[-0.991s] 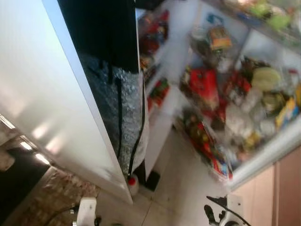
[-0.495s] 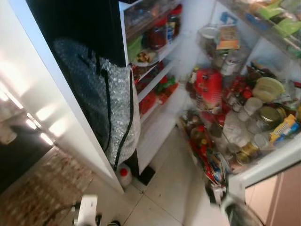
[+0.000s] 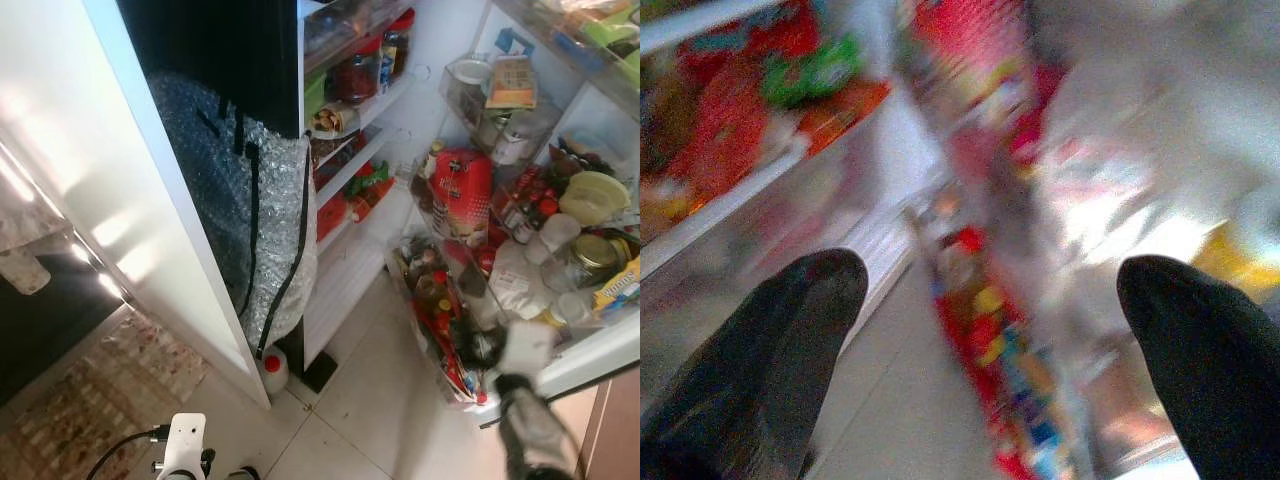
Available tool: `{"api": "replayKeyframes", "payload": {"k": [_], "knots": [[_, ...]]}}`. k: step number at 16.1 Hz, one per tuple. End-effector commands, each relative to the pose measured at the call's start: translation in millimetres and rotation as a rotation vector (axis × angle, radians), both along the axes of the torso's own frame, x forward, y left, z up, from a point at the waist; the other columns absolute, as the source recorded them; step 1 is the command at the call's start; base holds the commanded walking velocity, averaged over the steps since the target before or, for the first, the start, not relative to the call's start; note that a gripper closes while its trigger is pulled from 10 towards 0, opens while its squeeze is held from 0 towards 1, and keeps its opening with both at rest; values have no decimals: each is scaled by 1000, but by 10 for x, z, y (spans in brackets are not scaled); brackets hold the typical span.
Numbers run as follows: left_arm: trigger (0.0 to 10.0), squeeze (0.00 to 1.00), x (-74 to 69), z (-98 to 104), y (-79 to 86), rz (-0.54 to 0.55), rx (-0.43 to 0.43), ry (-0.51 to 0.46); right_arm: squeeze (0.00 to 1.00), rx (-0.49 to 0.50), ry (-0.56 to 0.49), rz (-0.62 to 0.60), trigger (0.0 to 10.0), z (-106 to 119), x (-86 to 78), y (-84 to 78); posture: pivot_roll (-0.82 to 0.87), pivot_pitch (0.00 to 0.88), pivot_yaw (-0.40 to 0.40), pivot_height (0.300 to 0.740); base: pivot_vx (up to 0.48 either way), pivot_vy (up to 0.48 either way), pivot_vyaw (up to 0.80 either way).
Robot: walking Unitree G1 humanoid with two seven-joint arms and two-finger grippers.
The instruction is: Restocking fridge
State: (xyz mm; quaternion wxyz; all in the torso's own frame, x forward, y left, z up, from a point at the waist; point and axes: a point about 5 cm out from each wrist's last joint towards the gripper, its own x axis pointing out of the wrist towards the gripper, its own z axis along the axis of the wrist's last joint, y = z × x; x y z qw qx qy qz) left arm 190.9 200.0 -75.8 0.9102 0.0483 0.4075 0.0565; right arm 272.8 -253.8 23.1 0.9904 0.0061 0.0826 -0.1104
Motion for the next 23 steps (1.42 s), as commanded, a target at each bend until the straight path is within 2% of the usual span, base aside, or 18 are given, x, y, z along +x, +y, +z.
{"api": "replayKeyframes", "payload": {"k": [1,6,8,9,11,12,13,14,15,16,17,19,22,23], "knots": [[10000,0,-47,-21,9,-6,7,11,0,-20,-42,-43,10000,89,5,-120,-100,157,-14,740,0,0,0],[10000,0,2,4,-25,-10,7,-16,0,-94,-111,-78,10000,382,130,-387,-100,156,-16,740,0,0,0],[10000,0,7,8,-20,-8,7,-19,0,-110,-115,-83,10000,434,134,-466,-103,157,-14,740,0,0,0],[10000,0,10,10,-16,-10,8,-20,0,-121,-110,-97,10000,459,110,-557,-106,159,-11,740,0,0,0],[10000,0,16,14,-13,-13,10,-22,0,-176,-61,-134,10000,474,-18,-816,-108,162,-5,740,0,0,0],[10000,0,21,17,-9,-14,12,-24,0,-202,-33,-179,10000,498,-126,-1007,-112,161,-2,740,0,0,0],[10000,0,23,19,-8,-15,12,-25,0,-206,-19,-207,10000,509,-188,-1106,-113,162,-1,740,0,0,0],[10000,0,30,23,-8,-19,14,-26,0,-246,47,-285,10000,543,-409,-1407,-114,160,-2,740,0,0,0],[10000,0,35,26,-7,-22,15,-27,0,-264,85,-324,10000,553,-533,-1542,-116,158,-1,740,0,0,0],[10000,0,37,27,-7,-24,15,-27,0,-270,102,-339,10000,552,-586,-1592,-117,159,0,740,0,0,0],[10000,0,41,28,-6,-26,15,-27,0,-227,137,-389,10000,480,-713,-1656,-119,157,2,740,0,0,0],[10000,0,43,28,-14,-29,14,-25,0,-180,189,-364,10000,297,-734,-1536,-117,155,6,740,0,0,0],[10000,0,38,18,-34,-34,-1,-13,0,34,389,-172,10000,-386,-745,-807,-110,143,8,740,0,0,0],[10000,0,20,-2,-51,-24,-35,10,0,120,472,-109,10000,-611,-792,-494,-111,138,8,740,0,0,0]]}}
